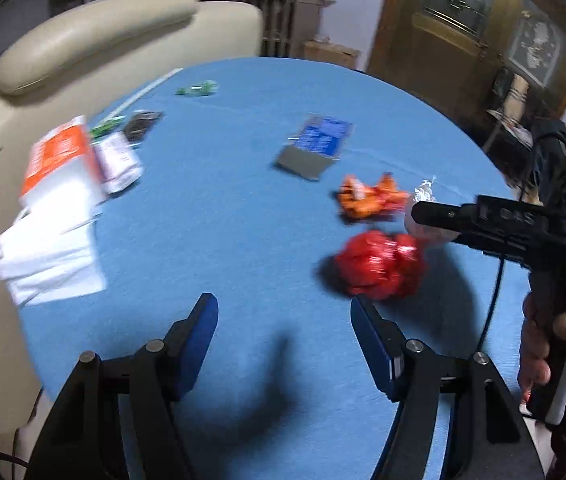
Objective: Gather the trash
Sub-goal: 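Grasp the white plastic bag with the right tool while the left tool grasps the red bag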
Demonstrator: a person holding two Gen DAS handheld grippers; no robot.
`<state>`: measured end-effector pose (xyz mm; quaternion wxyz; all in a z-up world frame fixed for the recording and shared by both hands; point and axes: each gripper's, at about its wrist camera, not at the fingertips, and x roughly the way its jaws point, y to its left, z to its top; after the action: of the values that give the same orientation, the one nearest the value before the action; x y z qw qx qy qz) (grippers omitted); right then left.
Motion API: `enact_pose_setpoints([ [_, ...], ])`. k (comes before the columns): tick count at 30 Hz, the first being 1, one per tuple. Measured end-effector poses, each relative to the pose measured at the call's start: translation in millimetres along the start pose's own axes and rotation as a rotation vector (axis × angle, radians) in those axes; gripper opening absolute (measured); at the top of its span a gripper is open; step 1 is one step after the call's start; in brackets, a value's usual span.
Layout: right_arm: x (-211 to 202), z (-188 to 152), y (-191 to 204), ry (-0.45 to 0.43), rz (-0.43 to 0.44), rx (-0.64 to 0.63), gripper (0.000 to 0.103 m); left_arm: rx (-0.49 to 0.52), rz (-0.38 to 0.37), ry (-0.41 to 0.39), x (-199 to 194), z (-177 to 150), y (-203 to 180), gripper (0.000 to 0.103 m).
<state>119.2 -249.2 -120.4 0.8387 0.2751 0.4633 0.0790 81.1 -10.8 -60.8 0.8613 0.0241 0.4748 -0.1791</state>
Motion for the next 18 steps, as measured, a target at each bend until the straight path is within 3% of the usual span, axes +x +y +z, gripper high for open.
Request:
enact_pose_setpoints([
  [4, -39, -13, -21, -0.051, 0.004, 0.014, 0.048, 0.007, -0.086, 0.052, 22, 13, -23, 0.072],
  [8, -78, -33, -41, -0.103, -0.01, 0.016, 0.048, -0.012, -0.125, 0.087, 42, 28, -43, 0.072],
  [13, -114, -62, -59, -0.159, -0.086, -0.011, 0.048, -0.034, -0.108, 0.089, 63, 39, -55, 0.072],
  [18, -144, -88, -84, -0.198, -0.095, 0.048, 0.048, -0.055, -0.093, 0.067, 78, 40, -63, 0.07],
])
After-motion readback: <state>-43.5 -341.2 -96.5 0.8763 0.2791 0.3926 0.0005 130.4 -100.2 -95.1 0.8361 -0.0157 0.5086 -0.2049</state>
